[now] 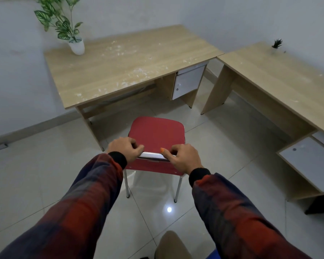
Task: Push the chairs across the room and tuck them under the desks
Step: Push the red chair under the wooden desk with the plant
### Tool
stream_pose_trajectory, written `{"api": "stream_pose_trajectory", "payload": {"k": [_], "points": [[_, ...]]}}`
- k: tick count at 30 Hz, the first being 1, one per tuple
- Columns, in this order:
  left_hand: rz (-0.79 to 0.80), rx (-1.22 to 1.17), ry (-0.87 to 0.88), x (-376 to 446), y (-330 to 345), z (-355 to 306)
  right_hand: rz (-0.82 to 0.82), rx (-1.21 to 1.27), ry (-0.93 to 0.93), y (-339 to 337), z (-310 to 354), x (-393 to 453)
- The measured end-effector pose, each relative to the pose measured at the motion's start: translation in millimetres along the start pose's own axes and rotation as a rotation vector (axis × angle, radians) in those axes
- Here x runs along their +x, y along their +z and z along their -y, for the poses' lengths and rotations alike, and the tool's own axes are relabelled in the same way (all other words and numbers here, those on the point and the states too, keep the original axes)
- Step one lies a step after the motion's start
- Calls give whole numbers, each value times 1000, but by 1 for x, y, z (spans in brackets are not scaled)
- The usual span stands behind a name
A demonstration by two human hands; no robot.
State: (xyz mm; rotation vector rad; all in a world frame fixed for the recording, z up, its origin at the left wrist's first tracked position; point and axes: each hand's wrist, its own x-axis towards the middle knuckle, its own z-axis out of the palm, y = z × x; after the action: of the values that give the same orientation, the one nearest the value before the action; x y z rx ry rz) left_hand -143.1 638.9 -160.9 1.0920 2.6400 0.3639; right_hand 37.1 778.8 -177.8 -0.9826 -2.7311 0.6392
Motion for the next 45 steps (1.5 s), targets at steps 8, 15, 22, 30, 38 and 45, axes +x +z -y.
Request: {"api": "stream_pose_trajectory", "payload": {"k": [8,15,22,30,38,45], "points": [[-15,9,-30,18,4,-28,19,22,-56,-14,-32,30],[-16,34,-81,38,28,-101,50,47,-124,-51,-103,69],[152,48,-223,59,36,-134,153,34,-187,-72,-135,96],[145,99,-378,52,45,-154,245,27,-223,-79,-149,102],[152,57,-364,63,58,-174,305,93,-313,-91,-176,130],[-9,9,-284,72,51,-147,325,8,-217,-77,-154,139]]}}
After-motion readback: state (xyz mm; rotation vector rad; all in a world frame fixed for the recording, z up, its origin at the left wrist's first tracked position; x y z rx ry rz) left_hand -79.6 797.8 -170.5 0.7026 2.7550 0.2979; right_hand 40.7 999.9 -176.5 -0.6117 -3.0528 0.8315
